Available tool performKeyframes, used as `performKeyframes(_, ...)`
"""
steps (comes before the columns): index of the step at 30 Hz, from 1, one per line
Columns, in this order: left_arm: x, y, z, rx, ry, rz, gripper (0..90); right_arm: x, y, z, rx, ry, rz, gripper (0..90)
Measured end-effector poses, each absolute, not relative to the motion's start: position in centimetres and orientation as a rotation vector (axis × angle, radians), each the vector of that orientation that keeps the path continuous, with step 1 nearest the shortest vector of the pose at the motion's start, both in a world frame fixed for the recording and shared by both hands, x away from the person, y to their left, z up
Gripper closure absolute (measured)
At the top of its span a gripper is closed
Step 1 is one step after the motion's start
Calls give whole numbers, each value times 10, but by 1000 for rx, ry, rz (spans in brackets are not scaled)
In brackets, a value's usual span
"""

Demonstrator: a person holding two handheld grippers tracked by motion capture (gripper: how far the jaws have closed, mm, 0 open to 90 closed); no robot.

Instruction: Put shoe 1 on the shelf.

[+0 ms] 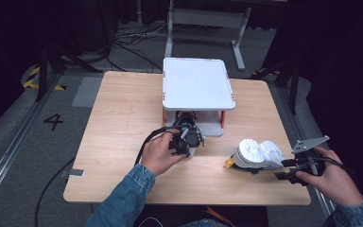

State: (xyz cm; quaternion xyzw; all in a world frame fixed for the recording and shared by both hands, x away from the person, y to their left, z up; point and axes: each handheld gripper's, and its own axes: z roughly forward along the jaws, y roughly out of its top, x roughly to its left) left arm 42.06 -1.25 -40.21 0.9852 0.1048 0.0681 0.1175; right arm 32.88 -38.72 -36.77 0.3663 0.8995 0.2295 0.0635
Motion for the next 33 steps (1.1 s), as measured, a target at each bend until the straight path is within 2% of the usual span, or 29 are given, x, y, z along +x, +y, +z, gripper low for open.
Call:
performKeyframes(7,432,-12,-386,2815,372,236,816,325,-390,-370,1125,2712,681,397)
performKeyframes(11,440,-15,-387,2853,420,399,746,323,-391,-370,1129,2708,677,398)
performKeyframes(14,448,-10,-389,2822,442,379,746,323,-392,-372,1135,2711,673,398)
performKeyframes(22,464,-10,-402,2778,417,513,672,321,-393,-374,1150,2712,665,399)
performKeyframes(27,469,-10,-404,2755,416,506,660,320,-396,-374,1161,2704,663,400)
performKeyframes(29,472,-9,-411,2732,352,638,602,320,-396,-375,1160,2707,665,400)
performKeyframes(30,472,-9,-411,2732,352,638,563,321,-395,-375,1158,2708,665,400)
performKeyframes(31,472,-11,-414,2742,346,671,563,321,-395,-375,1158,2708,665,400)
performKeyframes(32,471,-13,-415,2756,341,694,511,321,-395,-375,1157,2712,667,401)
performKeyframes(33,471,-13,-416,2755,344,692,511,321,-395,-375,1157,2712,667,401)
